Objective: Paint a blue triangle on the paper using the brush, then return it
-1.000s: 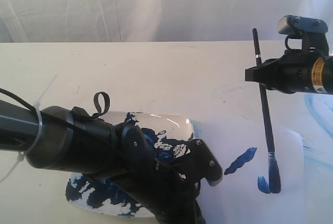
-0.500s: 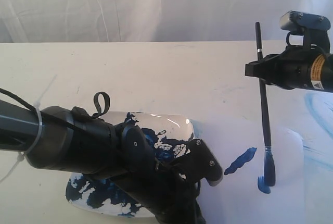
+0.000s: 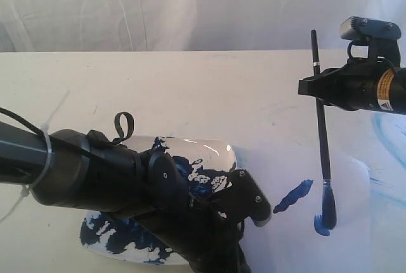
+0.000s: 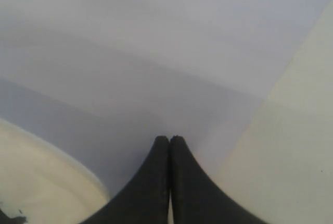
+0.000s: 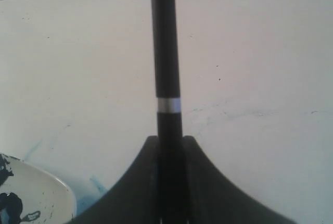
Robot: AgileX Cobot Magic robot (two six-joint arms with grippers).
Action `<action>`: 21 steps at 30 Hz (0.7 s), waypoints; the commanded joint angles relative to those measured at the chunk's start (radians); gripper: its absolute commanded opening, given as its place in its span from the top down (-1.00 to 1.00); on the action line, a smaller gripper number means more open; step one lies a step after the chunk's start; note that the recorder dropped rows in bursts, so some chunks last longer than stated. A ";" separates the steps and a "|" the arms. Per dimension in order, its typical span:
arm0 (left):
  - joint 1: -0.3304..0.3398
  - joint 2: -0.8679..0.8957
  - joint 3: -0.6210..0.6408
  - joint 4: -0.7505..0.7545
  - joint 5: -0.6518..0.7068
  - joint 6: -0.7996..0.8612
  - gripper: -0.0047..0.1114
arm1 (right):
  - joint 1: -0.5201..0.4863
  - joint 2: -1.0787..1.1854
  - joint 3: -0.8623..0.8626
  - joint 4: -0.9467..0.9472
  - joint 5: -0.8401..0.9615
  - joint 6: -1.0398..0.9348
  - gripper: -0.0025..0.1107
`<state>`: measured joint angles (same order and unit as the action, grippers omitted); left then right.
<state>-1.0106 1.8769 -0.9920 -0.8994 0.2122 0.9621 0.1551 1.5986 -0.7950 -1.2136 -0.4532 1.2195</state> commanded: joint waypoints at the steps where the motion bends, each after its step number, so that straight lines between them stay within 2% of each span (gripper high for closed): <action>1: -0.002 0.006 0.013 0.003 0.016 0.001 0.92 | -0.006 0.002 0.004 0.009 -0.002 -0.016 0.96; 9: -0.002 0.006 0.013 0.003 0.016 0.001 0.92 | -0.006 0.041 0.004 0.018 -0.028 -0.022 0.96; 21: -0.002 0.006 0.013 0.003 0.016 0.001 0.92 | -0.006 0.049 0.002 0.149 -0.023 -0.162 0.96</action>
<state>-1.0106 1.8769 -0.9920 -0.8994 0.2122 0.9621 0.1551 1.6466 -0.7950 -1.0818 -0.4727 1.0911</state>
